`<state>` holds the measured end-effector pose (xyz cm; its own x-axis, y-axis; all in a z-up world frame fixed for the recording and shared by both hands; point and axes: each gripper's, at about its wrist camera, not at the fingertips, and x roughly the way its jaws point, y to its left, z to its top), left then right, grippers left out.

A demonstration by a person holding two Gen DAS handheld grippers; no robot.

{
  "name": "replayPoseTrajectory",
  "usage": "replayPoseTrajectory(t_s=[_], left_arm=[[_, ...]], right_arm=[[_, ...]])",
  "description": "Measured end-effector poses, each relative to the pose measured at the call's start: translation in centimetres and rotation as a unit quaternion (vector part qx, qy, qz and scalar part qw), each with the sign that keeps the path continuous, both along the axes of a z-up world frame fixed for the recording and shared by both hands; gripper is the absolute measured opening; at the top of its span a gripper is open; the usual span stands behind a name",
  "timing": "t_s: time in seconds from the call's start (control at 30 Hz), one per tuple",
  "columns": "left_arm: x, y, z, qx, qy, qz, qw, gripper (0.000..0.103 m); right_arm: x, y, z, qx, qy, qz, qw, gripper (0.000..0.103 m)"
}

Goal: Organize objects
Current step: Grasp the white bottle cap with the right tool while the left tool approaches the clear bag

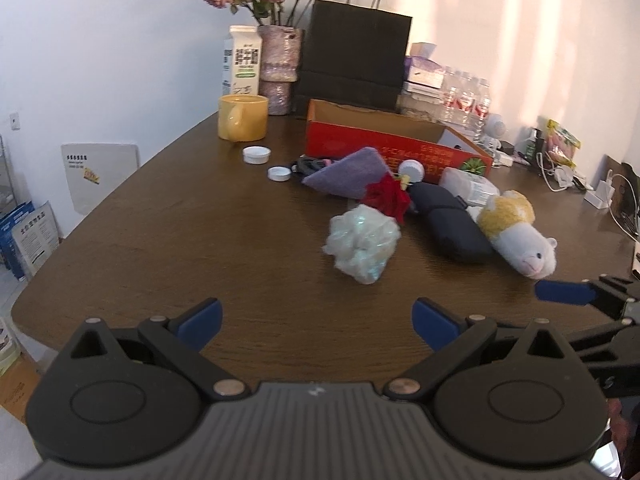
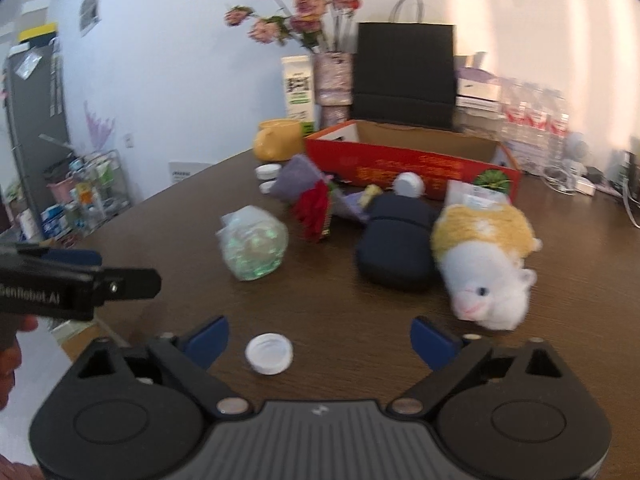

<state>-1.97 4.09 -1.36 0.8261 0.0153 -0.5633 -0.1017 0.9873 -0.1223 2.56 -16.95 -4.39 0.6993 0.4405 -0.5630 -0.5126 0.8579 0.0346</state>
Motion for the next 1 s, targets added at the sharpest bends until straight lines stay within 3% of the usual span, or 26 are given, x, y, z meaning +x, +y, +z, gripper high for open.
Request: replayPoseTrajectory(t_s=[0.17,0.27,0.33,0.5,1.0], left_arm=[[-0.4,0.9,-0.4,-0.005,0.003,0.008,0.9999,0.103],[-0.7,1.4,-0.6,-0.011,0.002,0.012,0.9999,0.103],[-0.8,1.4,-0.8,-0.014,0.004,0.013,0.9998,0.103],[-0.4,1.4,-0.9,-0.013,0.004,0.008,0.9999,0.103],[4.7,-0.9,-0.6,0.025,-0.002,-0.018,0.9995,0.103]], right_arm=[[0.1,1.7,-1.5,-0.025,0.004,0.024,0.999,0.076],[0.4,2.1,-2.1,-0.025,0.010,0.031,0.999,0.062],[0.6,2.2,-2.3,-0.022,0.014,0.036,0.999,0.046],[0.3,2.3,-2.4,-0.020,0.008,0.055,0.998,0.028],[3.0,-0.2,-1.7,-0.004,-0.013,0.028,1.000,0.027]])
